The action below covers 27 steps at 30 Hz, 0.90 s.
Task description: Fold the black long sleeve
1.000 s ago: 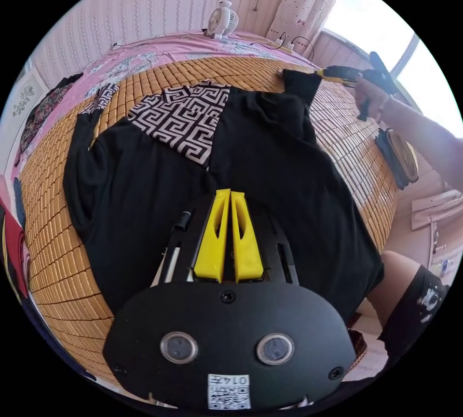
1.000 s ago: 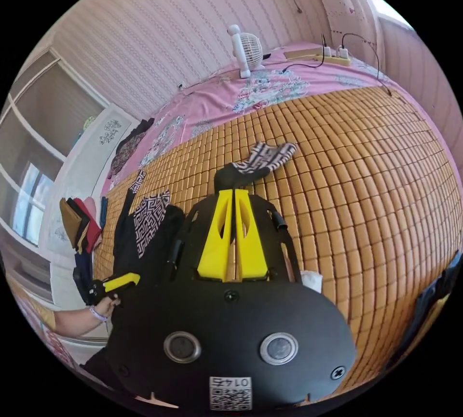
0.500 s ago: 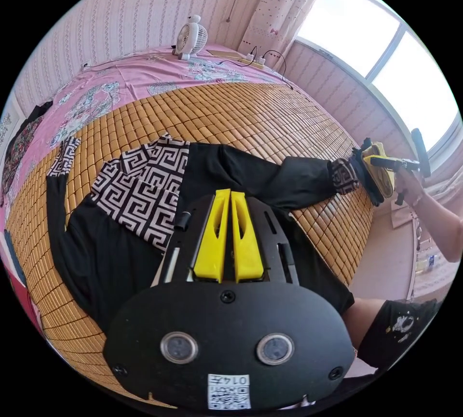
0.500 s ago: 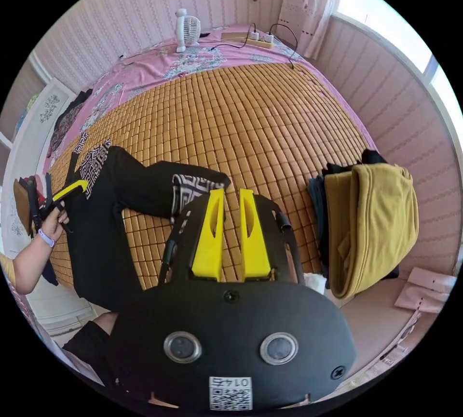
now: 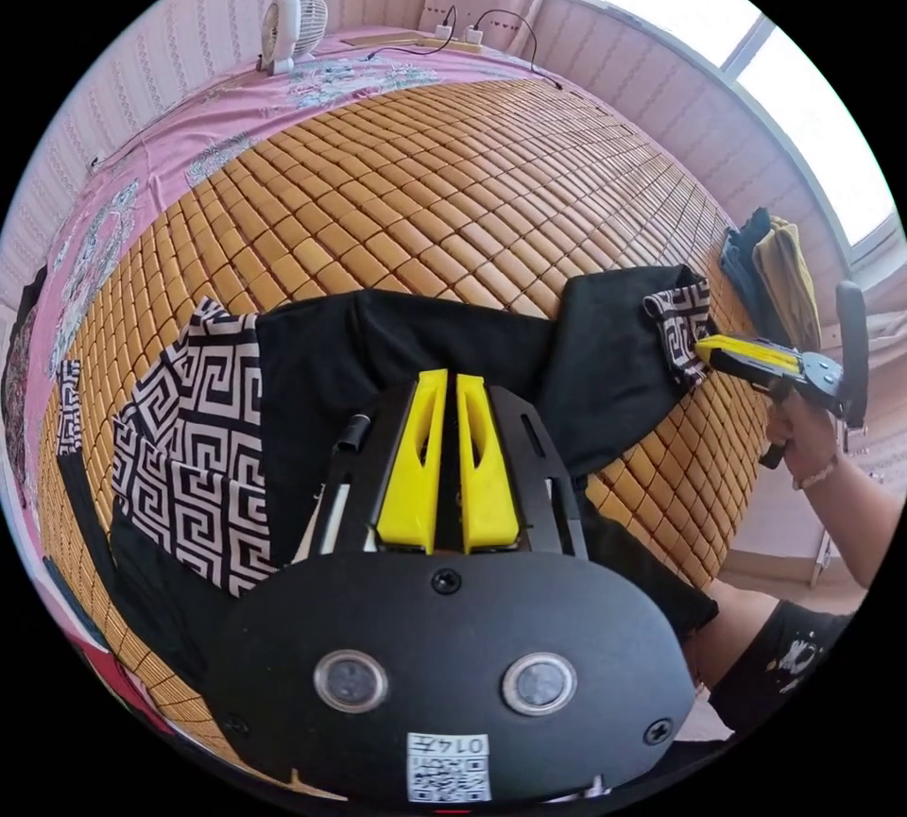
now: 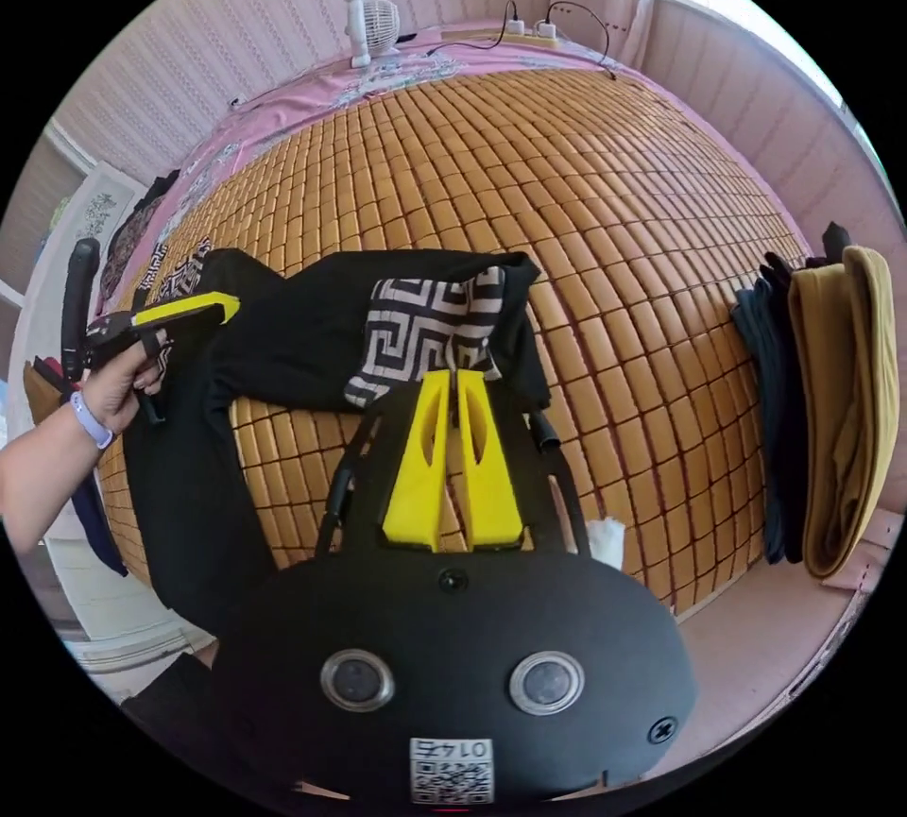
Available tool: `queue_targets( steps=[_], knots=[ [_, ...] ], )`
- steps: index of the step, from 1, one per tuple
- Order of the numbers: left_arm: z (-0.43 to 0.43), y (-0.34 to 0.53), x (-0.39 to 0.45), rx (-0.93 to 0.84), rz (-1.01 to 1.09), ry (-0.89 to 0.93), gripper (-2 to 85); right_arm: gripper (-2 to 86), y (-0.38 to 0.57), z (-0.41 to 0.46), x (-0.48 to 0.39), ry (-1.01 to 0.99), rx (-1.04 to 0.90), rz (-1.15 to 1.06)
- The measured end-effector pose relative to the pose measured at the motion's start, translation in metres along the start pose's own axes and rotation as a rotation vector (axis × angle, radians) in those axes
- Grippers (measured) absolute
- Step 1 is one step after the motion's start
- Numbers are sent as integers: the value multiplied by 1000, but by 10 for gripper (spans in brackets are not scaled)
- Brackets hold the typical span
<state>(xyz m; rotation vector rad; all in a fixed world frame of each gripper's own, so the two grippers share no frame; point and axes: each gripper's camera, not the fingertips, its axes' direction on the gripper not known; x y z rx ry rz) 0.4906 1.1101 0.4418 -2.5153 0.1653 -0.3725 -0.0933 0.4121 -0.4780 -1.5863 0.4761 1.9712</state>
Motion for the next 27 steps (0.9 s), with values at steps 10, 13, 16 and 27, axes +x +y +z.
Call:
queue_targets(
  steps=[10, 13, 16, 27],
  knots=[
    [-15, -28, 7, -6, -8, -5, 28, 25, 96, -85, 166, -323, 186, 613],
    [-26, -36, 7, 17, -4, -19, 33, 71, 113, -75, 178, -263, 132, 671],
    [-33, -45, 6, 56, 4, -58, 38, 97, 97, -67, 153, -210, 149, 545],
    [-18, -53, -7, 8, -67, -36, 2, 11, 54, 20, 89, 230, 14, 209]
  ],
)
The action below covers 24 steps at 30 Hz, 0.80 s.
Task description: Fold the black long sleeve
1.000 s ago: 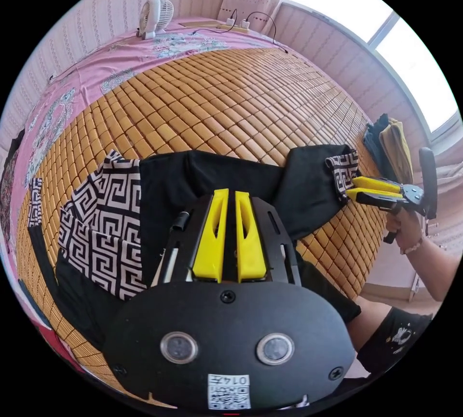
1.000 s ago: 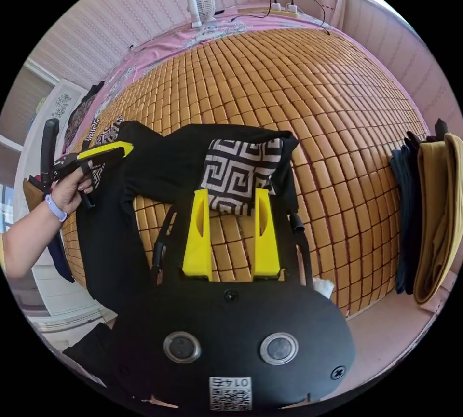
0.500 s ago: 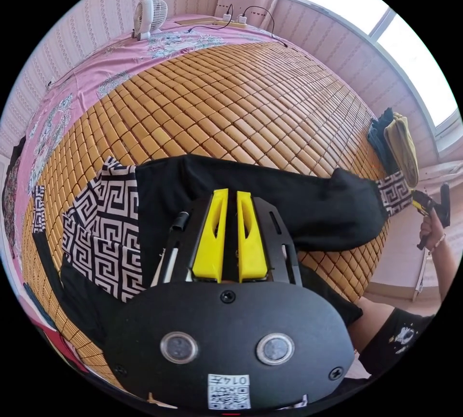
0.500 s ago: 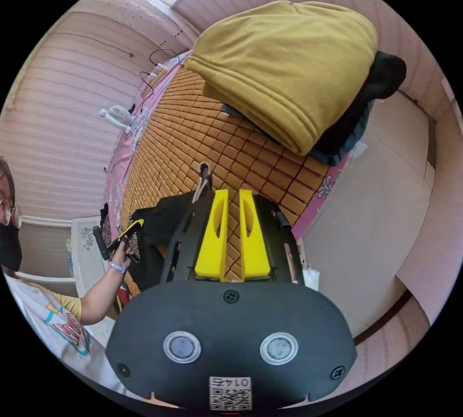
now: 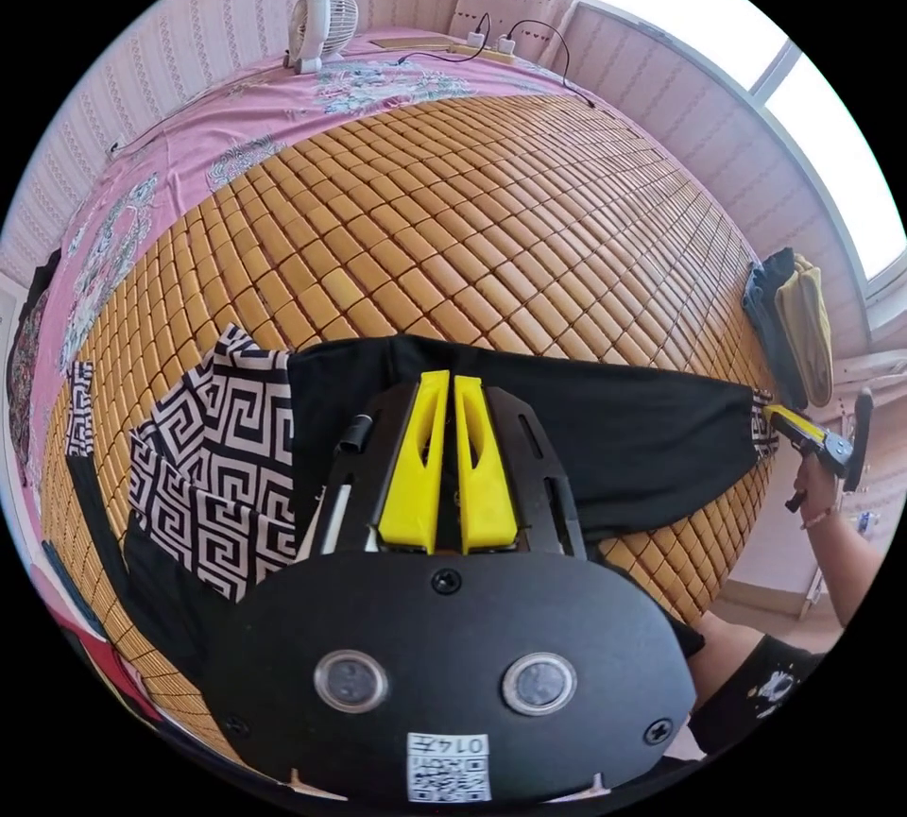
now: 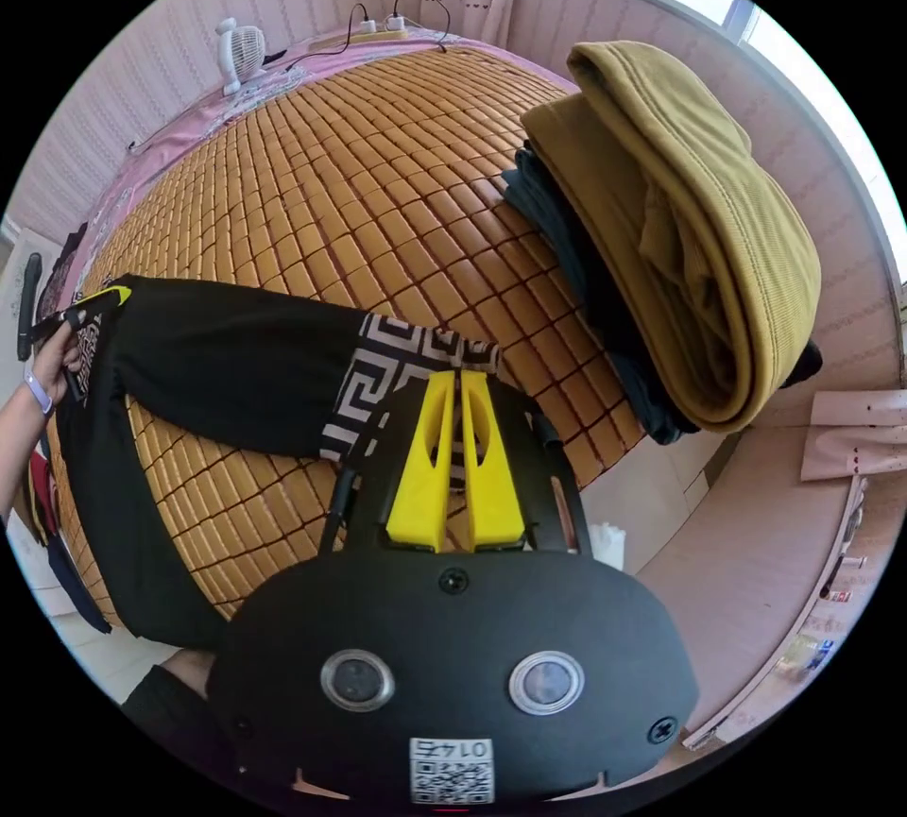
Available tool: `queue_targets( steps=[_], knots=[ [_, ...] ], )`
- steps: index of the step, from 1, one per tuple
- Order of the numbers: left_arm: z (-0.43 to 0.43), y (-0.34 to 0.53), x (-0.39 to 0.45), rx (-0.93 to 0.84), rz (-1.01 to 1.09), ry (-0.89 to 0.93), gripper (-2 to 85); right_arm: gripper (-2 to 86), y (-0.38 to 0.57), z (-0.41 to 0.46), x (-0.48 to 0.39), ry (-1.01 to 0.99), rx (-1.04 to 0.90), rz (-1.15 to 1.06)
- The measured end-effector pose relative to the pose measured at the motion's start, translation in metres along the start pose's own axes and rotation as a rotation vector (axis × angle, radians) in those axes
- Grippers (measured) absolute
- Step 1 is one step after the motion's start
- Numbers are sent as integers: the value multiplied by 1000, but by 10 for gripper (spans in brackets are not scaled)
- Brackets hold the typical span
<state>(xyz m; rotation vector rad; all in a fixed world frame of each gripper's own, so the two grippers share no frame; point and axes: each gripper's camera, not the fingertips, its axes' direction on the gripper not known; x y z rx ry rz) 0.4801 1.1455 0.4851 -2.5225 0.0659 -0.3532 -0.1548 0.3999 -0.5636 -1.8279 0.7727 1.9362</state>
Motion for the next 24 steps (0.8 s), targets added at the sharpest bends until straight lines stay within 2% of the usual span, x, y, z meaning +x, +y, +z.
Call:
queue_targets(
  steps=[10, 14, 17, 19, 21, 24],
  knots=[
    [15, -8, 15, 53, 38, -48, -9, 9, -34, 35, -5, 56, 41, -38],
    [23, -4, 12, 42, 38, -72, -10, 9, -34, 36, -1, 37, 77, 43],
    [26, 8, 9, 51, 52, -69, -10, 2, -19, 33, -16, 7, 96, -3],
    [29, 15, 7, 54, 52, -68, -10, -2, -11, 45, -29, -44, 46, -59],
    [32, 22, 4, 54, 46, -64, -9, -6, -5, 67, -38, 4, -45, -89],
    [38, 35, 0, 50, 60, -69, -8, -9, 2, 80, -44, 51, -23, -128]
  ],
)
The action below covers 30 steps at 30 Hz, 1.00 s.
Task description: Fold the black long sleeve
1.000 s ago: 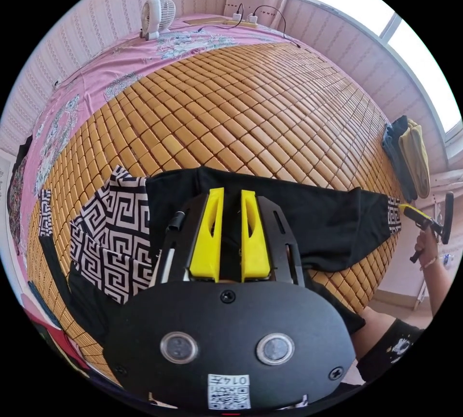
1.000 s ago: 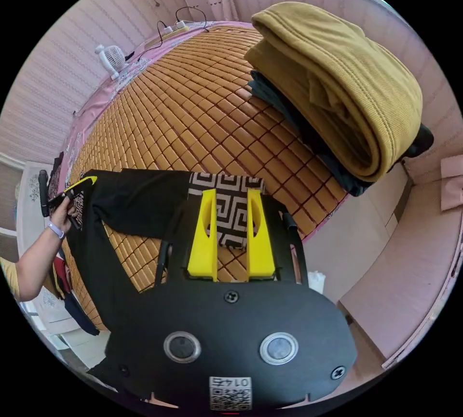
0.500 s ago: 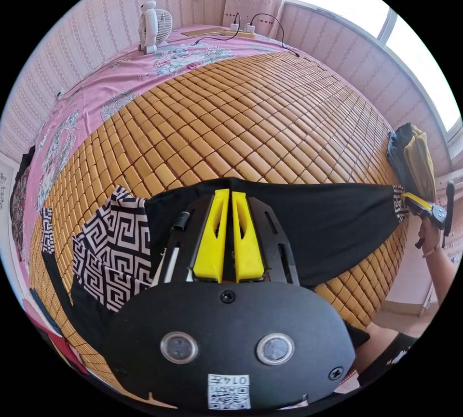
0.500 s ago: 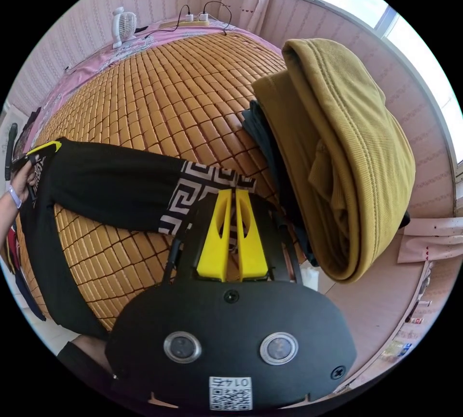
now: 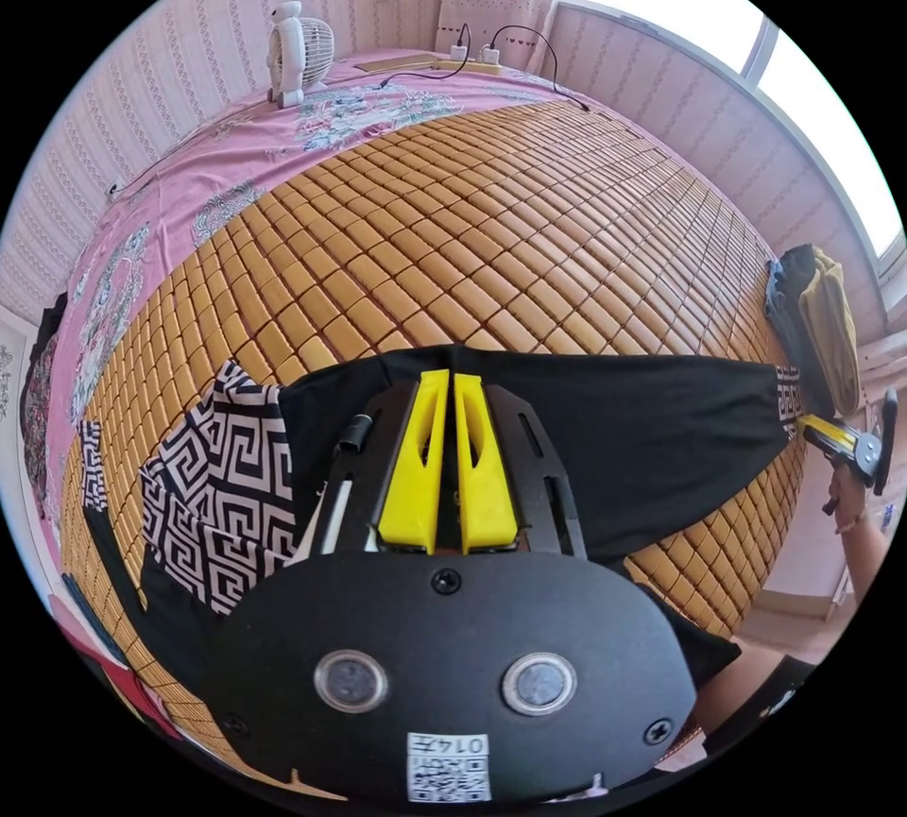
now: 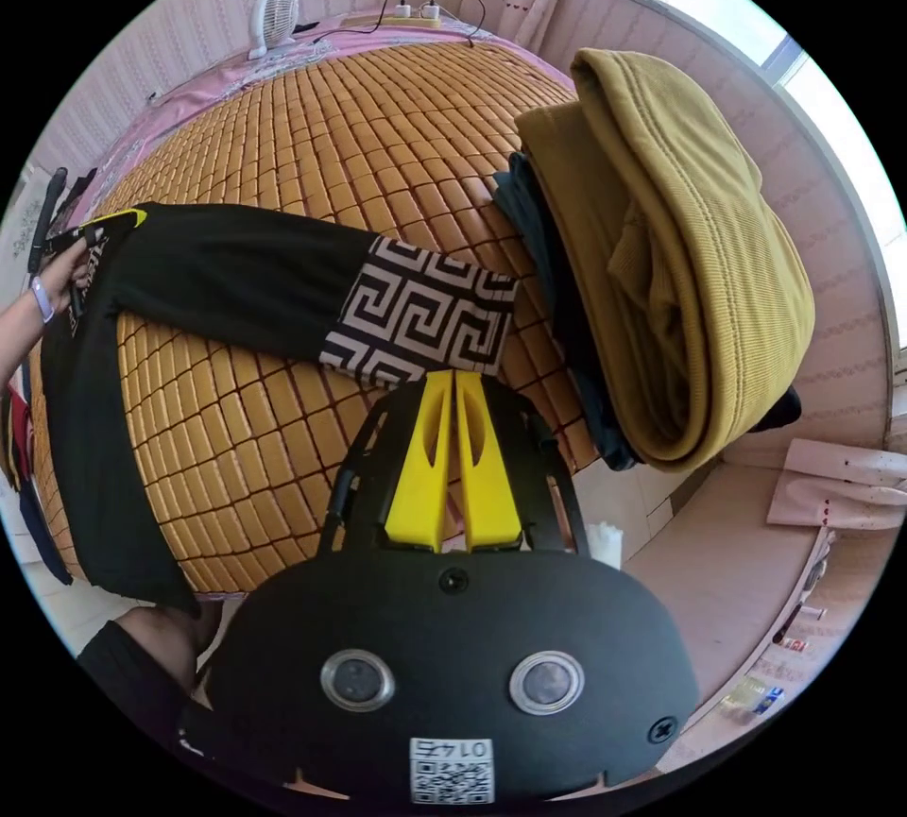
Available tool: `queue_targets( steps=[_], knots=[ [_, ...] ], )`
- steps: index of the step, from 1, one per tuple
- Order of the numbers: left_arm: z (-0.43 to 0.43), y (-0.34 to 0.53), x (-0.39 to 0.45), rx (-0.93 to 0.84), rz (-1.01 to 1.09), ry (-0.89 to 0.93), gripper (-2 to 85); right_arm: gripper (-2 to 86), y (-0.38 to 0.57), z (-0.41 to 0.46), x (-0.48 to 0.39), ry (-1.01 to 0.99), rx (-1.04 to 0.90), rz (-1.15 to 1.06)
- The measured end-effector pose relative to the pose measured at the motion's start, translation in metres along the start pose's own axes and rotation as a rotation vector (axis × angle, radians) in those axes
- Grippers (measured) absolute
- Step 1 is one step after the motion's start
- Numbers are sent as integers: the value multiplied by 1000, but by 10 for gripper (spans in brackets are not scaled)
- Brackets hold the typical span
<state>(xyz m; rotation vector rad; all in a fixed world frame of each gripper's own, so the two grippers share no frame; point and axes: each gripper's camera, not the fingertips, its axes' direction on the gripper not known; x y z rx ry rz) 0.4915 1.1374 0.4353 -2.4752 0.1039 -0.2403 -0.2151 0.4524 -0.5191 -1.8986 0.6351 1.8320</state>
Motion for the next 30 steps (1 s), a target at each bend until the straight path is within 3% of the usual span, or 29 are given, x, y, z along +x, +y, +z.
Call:
queue_targets(
  steps=[4, 9, 15, 23, 30],
  knots=[
    [7, 23, -6, 15, -45, 3, 2, -9, -8, 17, -10, 6, -32, 19],
    [-6, 75, -25, 77, -151, 146, 55, -9, 0, 22, -31, 108, -52, -3],
    [-84, 209, -44, 116, -153, 152, 62, -8, 21, 13, -92, 31, -27, -204],
    [-102, 458, -95, -70, -519, -27, 56, -4, -32, 27, -299, -329, 158, -771],
    [-66, 557, -101, -91, -652, -50, 53, 35, -106, 43, -516, -553, 203, -990]
  ],
)
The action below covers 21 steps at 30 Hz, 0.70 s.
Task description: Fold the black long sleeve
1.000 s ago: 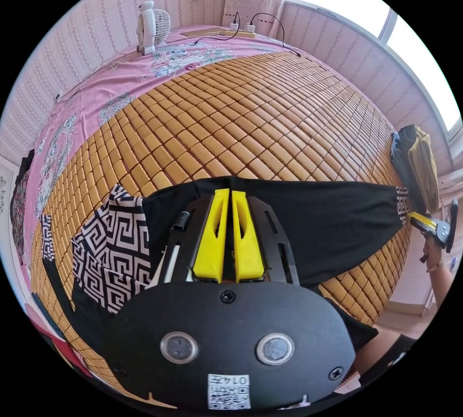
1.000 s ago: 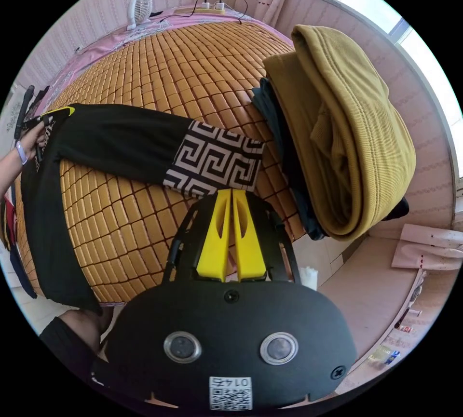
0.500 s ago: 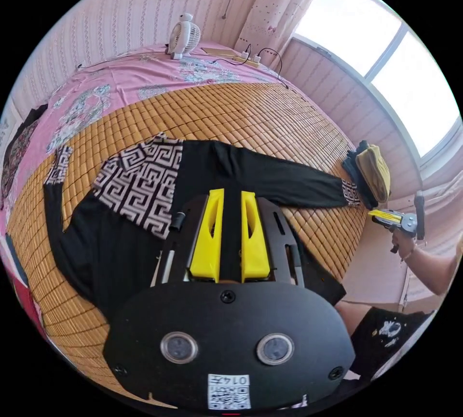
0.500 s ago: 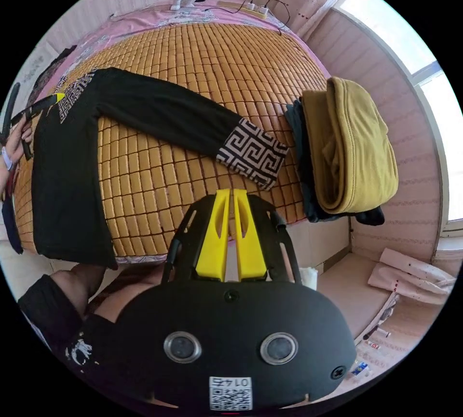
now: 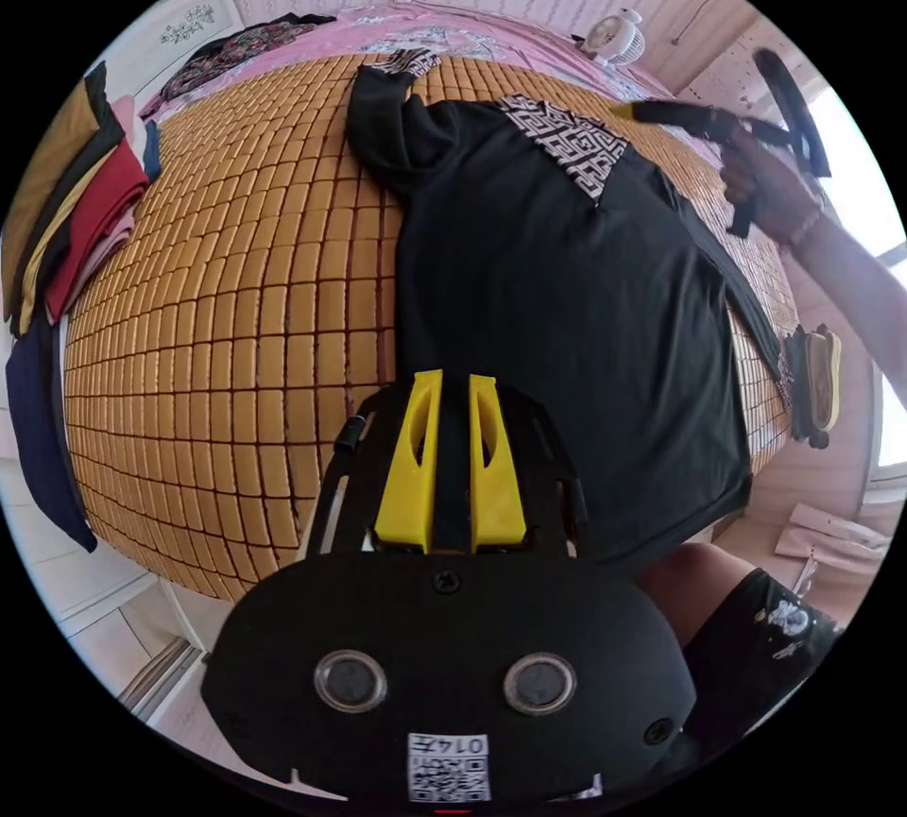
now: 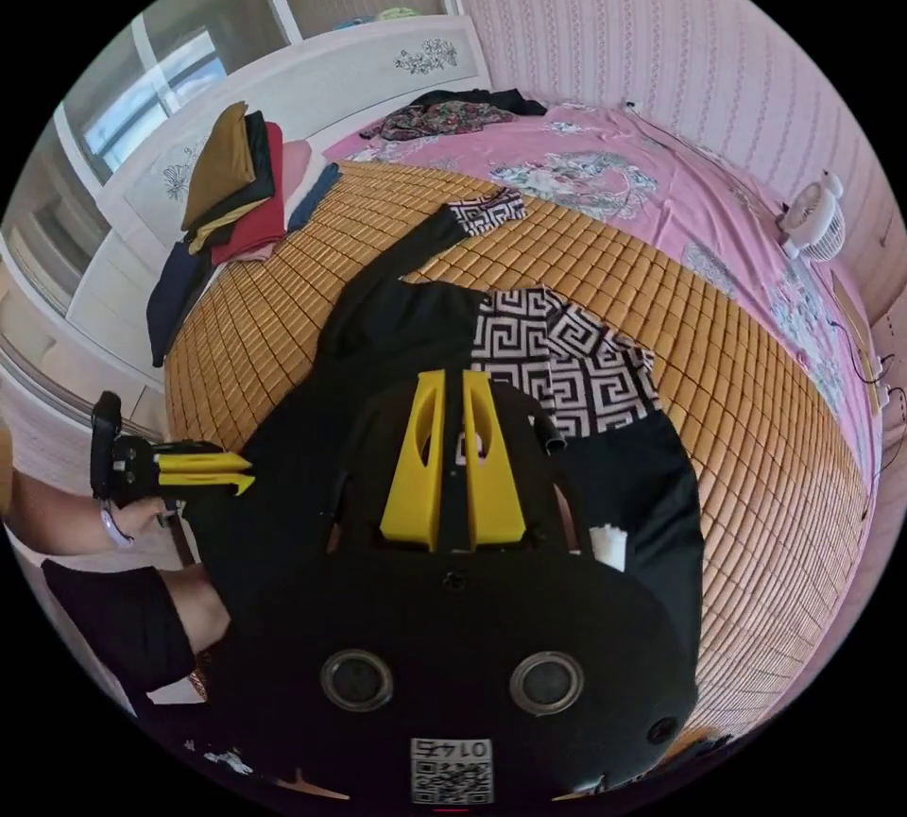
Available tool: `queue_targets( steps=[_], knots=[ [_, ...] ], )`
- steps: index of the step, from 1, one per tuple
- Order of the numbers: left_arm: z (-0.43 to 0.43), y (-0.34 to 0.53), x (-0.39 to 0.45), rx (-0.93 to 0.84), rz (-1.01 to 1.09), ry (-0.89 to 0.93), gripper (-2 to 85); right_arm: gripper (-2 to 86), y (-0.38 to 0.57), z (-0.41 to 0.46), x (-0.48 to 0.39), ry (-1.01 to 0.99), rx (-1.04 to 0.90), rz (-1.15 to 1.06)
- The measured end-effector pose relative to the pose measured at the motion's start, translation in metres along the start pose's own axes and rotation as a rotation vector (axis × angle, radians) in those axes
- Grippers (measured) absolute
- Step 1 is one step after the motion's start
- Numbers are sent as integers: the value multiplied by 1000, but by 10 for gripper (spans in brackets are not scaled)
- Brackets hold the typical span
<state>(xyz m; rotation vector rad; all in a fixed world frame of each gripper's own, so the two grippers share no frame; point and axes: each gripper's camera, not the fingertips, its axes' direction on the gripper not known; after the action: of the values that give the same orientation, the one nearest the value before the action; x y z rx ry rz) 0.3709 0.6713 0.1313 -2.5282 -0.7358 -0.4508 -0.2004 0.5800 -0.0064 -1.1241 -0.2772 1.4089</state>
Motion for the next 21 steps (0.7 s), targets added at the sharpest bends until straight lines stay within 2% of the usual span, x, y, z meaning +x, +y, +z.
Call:
queue_targets(
  steps=[5, 10, 13, 15, 18, 21],
  knots=[
    [23, 34, -26, 62, 21, 40, 38, 71, -133, 114, -30, -93, -36, 21],
    [41, 57, -51, 88, 6, 131, 11, 99, -196, 211, -62, 86, -168, 8],
    [52, 70, -65, 105, 1, 168, 4, 84, -208, 249, -58, 126, -228, 106],
    [59, 79, -74, 114, -15, 193, 2, 19, -211, 255, -56, 142, -215, 144],
    [68, 91, -85, 132, -33, 220, 3, 7, -208, 239, -73, -12, -183, -35],
    [72, 106, -97, 118, -77, 255, 15, 9, -193, 174, -108, -286, -8, -331]
  ],
)
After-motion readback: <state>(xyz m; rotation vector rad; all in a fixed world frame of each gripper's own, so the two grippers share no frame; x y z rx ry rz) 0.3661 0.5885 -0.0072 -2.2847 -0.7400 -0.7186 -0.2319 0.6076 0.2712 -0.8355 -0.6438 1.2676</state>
